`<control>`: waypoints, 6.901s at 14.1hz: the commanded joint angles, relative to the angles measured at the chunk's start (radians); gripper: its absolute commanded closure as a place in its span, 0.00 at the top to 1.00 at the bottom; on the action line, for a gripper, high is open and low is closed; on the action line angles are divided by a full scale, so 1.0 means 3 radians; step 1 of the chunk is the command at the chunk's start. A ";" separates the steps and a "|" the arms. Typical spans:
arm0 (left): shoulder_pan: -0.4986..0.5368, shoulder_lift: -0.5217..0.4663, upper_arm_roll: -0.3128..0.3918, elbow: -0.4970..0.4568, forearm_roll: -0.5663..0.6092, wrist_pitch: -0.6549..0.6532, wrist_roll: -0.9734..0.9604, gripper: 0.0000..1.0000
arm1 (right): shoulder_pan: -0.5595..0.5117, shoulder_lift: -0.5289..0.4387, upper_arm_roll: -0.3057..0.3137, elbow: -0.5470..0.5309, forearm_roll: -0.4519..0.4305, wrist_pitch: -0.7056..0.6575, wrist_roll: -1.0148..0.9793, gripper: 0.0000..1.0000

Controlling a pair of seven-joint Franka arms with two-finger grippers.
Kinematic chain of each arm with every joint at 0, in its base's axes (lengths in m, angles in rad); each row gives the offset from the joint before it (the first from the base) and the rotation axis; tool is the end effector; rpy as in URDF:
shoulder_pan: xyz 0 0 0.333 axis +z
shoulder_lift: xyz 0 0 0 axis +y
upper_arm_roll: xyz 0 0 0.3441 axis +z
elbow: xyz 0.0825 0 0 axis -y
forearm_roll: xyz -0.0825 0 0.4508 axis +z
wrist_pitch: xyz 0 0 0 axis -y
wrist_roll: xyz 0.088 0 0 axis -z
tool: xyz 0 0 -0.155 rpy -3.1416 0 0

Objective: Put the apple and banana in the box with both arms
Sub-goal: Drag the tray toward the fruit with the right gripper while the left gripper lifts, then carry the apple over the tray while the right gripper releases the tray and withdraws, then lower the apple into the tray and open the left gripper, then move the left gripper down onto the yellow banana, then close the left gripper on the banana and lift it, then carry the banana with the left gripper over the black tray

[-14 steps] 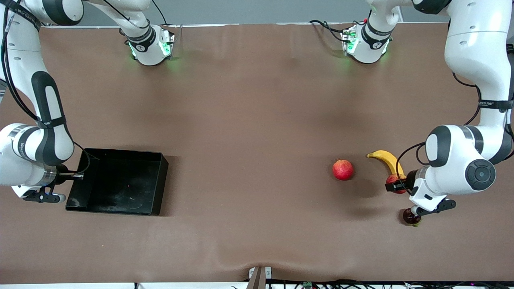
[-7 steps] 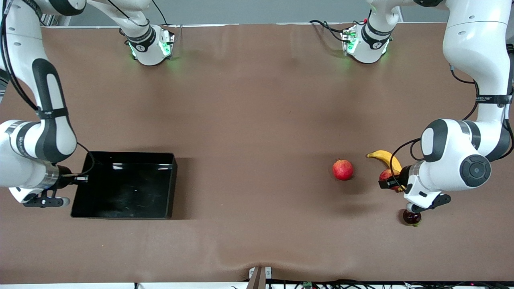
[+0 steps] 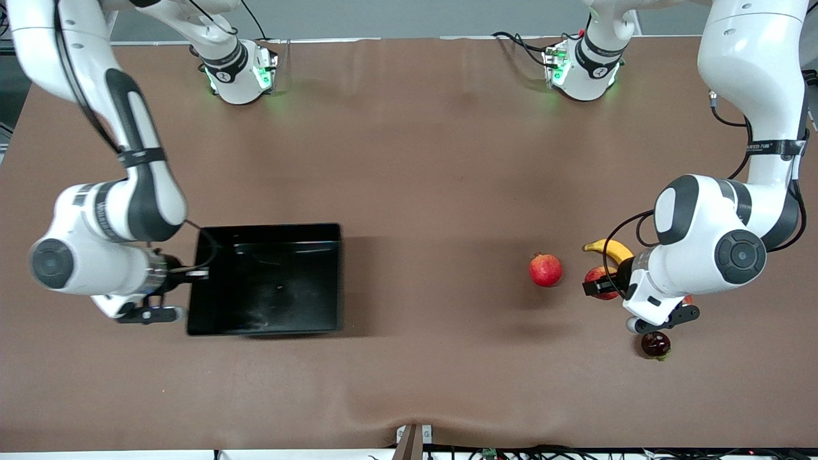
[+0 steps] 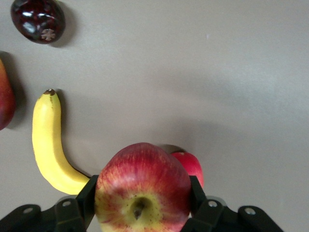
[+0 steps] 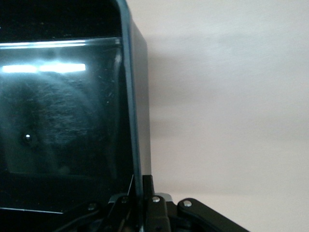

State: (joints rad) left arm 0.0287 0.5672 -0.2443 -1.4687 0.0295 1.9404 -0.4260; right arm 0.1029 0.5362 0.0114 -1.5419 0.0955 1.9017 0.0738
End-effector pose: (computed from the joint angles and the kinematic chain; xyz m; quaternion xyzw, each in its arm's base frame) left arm 0.7553 -0.1375 0.2981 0.9912 0.1147 -0.0540 0.0372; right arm 0.7345 0.0948 0.2723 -0.9950 -0.0002 0.0920 0.0381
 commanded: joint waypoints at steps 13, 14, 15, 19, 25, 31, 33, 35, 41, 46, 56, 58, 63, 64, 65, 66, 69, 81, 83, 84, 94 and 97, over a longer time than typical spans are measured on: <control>-0.0003 -0.0239 -0.0147 -0.0023 -0.0303 -0.0138 -0.0292 0.00 | 0.1942 -0.0376 -0.0012 -0.1098 0.0070 0.1203 0.2080 0.00; -0.0029 -0.0239 -0.0147 -0.0023 -0.0298 -0.0138 -0.0384 0.00 | 0.2003 -0.0376 -0.0012 -0.1124 0.0070 0.1208 0.2187 0.00; -0.0075 -0.0239 -0.0147 -0.0018 -0.0298 -0.0138 -0.0451 0.00 | 0.2039 -0.0361 -0.0012 -0.1124 0.0070 0.1208 0.2279 0.00; -0.0244 -0.0295 -0.0152 -0.0028 -0.0298 -0.0143 -0.0763 0.00 | 0.2106 -0.0351 -0.0012 -0.1083 0.0070 0.1198 0.2316 1.00; -0.0989 -0.0443 -0.0173 -0.0319 0.0324 -0.0255 -0.1885 0.00 | 0.1943 -0.0392 -0.0033 -0.0874 0.0065 0.1096 0.2234 1.00; -0.1440 -0.0382 -0.0214 -0.0702 0.0434 0.0035 -0.2578 0.00 | 0.1346 -0.0458 -0.0038 -0.0843 0.0065 0.0877 0.1285 1.00; -0.1491 -0.0413 -0.0214 -0.1070 0.0469 0.0514 -0.2731 0.00 | 0.0988 -0.0529 -0.0038 -0.0843 0.0065 0.0677 0.0912 1.00; -0.1512 -0.0413 -0.0214 -0.1316 0.0520 0.0837 -0.2829 0.00 | 0.0656 -0.0626 -0.0038 -0.0853 0.0065 0.0534 0.0594 1.00; -0.1512 -0.0352 -0.0214 -0.1751 0.0725 0.1630 -0.2947 0.00 | 0.0092 -0.1203 -0.0058 -0.0843 -0.0174 0.0151 0.0148 1.00; -0.1486 -0.0219 -0.0203 -0.1854 0.0725 0.1923 -0.2947 0.11 | -0.0312 -0.1623 -0.0058 -0.0833 -0.0349 -0.0294 0.0148 1.00; -0.1267 -0.0709 -0.0203 -0.1655 0.0725 0.1546 -0.3157 1.00 | -0.0445 -0.1706 -0.0104 -0.0040 -0.0298 -0.1216 0.0112 1.00; -0.1145 -0.0801 -0.0208 -0.1410 0.0715 0.1122 -0.3101 1.00 | -0.0450 -0.1711 -0.0109 0.0006 -0.0293 -0.1221 0.0046 1.00; -0.0328 -0.0848 -0.0214 -0.1317 0.0572 0.0757 -0.1994 1.00 | -0.0553 -0.1711 -0.0104 0.0113 -0.0191 -0.1231 -0.0066 1.00; -0.0164 -0.0817 -0.0214 -0.1352 0.0572 0.0757 -0.1732 1.00 | -0.0553 -0.1706 -0.0104 0.0139 -0.0191 -0.1256 -0.0183 1.00; 0.0010 -0.0792 -0.0214 -0.1383 0.0572 0.0757 -0.1517 1.00 | -0.0548 -0.1711 -0.0104 0.0144 -0.0191 -0.1277 -0.0235 1.00; 0.0164 -0.0720 -0.0214 -0.1388 0.0572 0.0757 -0.1358 1.00 | -0.0548 -0.1706 -0.0104 0.0144 -0.0191 -0.1277 -0.0236 1.00; 0.0517 -0.0460 -0.0208 -0.1470 0.0577 0.0894 -0.1162 1.00 | -0.0517 -0.1711 -0.0079 0.0149 -0.0185 -0.1415 -0.0210 1.00; 0.0922 0.0078 -0.0198 -0.1486 0.0827 0.1330 -0.0820 0.00 | -0.0471 -0.1701 -0.0089 0.0139 -0.0237 -0.1512 -0.0251 1.00; 0.0912 0.0032 -0.0208 -0.1475 0.0827 0.1294 -0.0764 0.00 | -0.0461 -0.1706 -0.0079 0.0139 -0.0237 -0.1512 -0.0251 1.00; 0.0907 -0.0019 -0.0214 -0.1480 0.0827 0.1279 -0.0703 0.00 | -0.0461 -0.1706 -0.0079 0.0139 -0.0237 -0.1512 -0.0251 1.00; 0.0820 -0.0454 -0.1286 -0.1272 0.0827 0.0563 -0.0697 0.00 | -0.0425 -0.1706 -0.0079 0.0134 -0.0231 -0.1522 -0.0251 1.00; 0.0356 -0.0357 -0.1308 -0.1016 0.0822 0.0486 -0.0712 0.00 | -0.0415 -0.1706 -0.0084 0.0134 -0.0237 -0.1527 -0.0246 1.00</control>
State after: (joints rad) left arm 0.2142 0.4298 -0.6353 -1.8396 0.2558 2.1227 -0.6302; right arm -0.0259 0.0247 -0.0109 -1.5121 0.0227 1.4569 0.0084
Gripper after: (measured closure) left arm 0.630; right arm 0.000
